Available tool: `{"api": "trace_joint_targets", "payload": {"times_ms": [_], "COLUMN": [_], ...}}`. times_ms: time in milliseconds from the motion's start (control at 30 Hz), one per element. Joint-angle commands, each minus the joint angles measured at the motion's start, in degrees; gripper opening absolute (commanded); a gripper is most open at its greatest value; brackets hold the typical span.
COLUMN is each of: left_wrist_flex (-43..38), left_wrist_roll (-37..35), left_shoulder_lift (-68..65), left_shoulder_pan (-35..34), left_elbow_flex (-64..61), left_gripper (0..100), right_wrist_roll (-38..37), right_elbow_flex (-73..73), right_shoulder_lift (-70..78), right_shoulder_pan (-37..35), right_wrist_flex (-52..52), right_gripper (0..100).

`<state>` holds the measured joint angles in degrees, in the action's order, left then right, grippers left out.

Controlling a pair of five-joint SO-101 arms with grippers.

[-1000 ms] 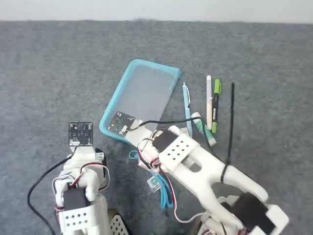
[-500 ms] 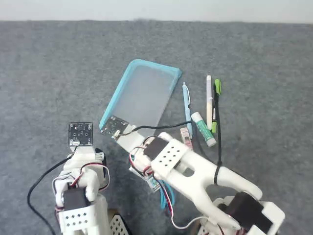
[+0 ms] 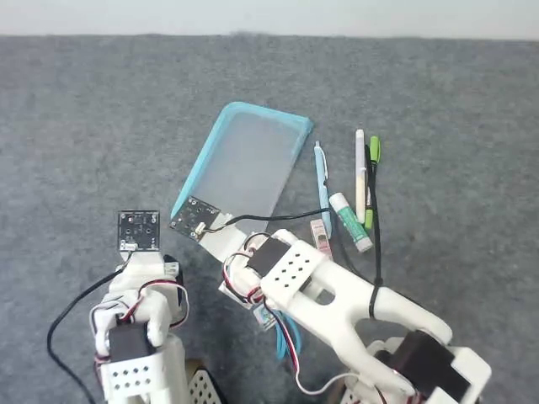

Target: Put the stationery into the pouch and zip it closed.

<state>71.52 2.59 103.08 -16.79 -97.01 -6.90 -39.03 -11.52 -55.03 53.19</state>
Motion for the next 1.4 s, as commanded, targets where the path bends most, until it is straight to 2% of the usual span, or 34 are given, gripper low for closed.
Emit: {"api": "trace_joint_targets", "payload": {"times_ms": [0, 367, 933, 1200, 1367], "left_wrist_flex": [0.18, 0.18, 0.18, 0.18, 0.18], "left_wrist_roll": [-0.70, -0.70, -0.70, -0.70, -0.70], "left_shoulder_lift": [1.05, 1.05, 1.05, 1.05, 1.05], "left_shoulder_pan": [-0.09, -0.09, -0.09, -0.09, -0.09], "left_elbow_flex": [0.40, 0.40, 0.40, 0.40, 0.40], "left_gripper": [7, 7, 7, 7, 7], "right_wrist_roll": [0.26, 0.26, -1.41, -1.23, -1.14], "right_elbow_flex": [0.62, 0.62, 9.85, 10.02, 10.02], "right_shoulder_lift": [-0.57, -0.31, 14.73, 15.08, 8.75], "right_shoulder_pan": [-0.48, -0.48, 0.22, 5.49, 10.07], "right_wrist_flex": [0.66, 0.92, 4.26, 3.47, 7.43], "right_gripper": [21.3, 21.3, 20.8, 2.0, 0.7]}}
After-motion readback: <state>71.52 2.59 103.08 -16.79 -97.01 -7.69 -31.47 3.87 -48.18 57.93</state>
